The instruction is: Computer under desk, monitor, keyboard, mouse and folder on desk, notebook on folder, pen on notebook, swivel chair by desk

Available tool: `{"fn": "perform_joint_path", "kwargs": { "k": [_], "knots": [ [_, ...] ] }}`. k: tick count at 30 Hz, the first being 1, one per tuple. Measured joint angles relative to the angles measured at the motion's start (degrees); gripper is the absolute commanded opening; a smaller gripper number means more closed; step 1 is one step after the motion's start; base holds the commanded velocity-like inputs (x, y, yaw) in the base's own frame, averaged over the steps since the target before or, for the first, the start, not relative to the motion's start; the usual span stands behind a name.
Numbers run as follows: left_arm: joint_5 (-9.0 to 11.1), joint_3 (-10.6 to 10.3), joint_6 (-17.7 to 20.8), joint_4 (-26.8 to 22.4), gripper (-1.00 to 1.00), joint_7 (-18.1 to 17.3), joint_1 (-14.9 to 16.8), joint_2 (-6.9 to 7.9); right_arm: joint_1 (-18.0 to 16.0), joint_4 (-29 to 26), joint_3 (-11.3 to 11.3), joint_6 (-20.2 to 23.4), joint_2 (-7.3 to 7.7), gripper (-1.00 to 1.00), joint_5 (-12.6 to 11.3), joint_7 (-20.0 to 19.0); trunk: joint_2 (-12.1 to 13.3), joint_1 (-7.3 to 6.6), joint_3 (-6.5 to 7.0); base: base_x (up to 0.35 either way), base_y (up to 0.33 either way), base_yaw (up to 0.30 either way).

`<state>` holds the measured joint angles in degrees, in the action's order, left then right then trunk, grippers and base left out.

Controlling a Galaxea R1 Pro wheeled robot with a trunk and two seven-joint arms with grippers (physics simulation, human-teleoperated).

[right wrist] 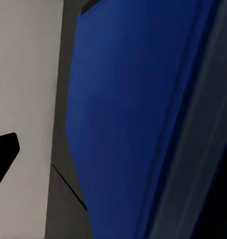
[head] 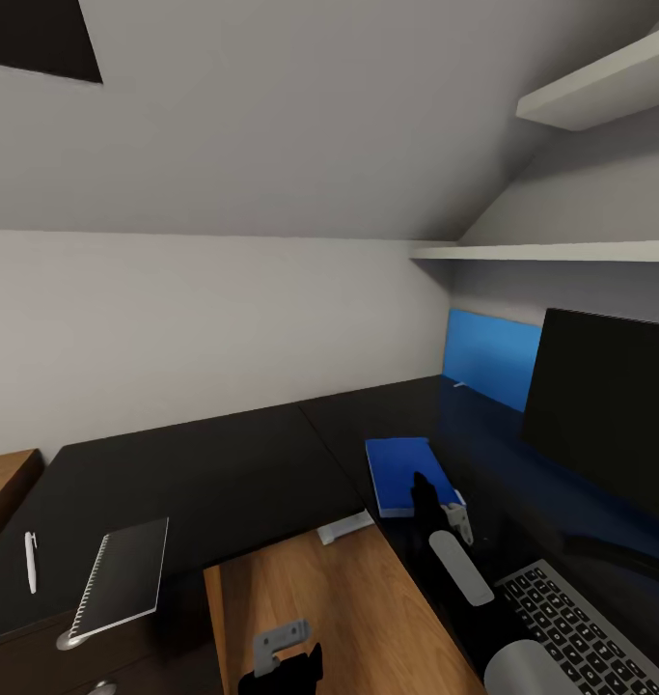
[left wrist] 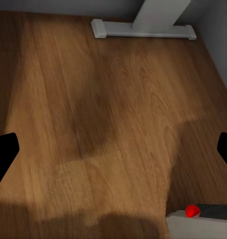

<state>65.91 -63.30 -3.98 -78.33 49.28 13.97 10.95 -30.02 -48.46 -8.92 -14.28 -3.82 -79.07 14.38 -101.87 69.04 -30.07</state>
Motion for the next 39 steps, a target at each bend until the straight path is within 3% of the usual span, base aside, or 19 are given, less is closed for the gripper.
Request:
{"fn": "perform_joint_path", "kwargs": {
  "k": [9, 22, 39],
  "knots": [
    [0.0, 0.0, -0.1, 0.0, 1.00, 0.0, 0.0, 0.08, 0.0, 0.0, 0.1, 0.0, 0.00, 1.00, -0.1, 0.0, 0.0, 0.00, 0.00, 0.000, 0.000, 0.000],
    [0.1, 0.0, -0.1, 0.0, 1.00, 0.0, 0.0, 0.06, 0.0, 0.0, 0.1, 0.0, 0.02, 1.00, -0.1, 0.1, 5.2, -2.85, 2.33, 0.000, 0.000, 0.000],
    [0.0, 0.0, -0.1, 0.0, 1.00, 0.0, 0.0, 0.09, 0.0, 0.0, 0.1, 0.0, 0.00, 1.00, -0.1, 0.1, 5.2, -2.85, 2.33, -0.063, -0.017, 0.000]
  ]
}}
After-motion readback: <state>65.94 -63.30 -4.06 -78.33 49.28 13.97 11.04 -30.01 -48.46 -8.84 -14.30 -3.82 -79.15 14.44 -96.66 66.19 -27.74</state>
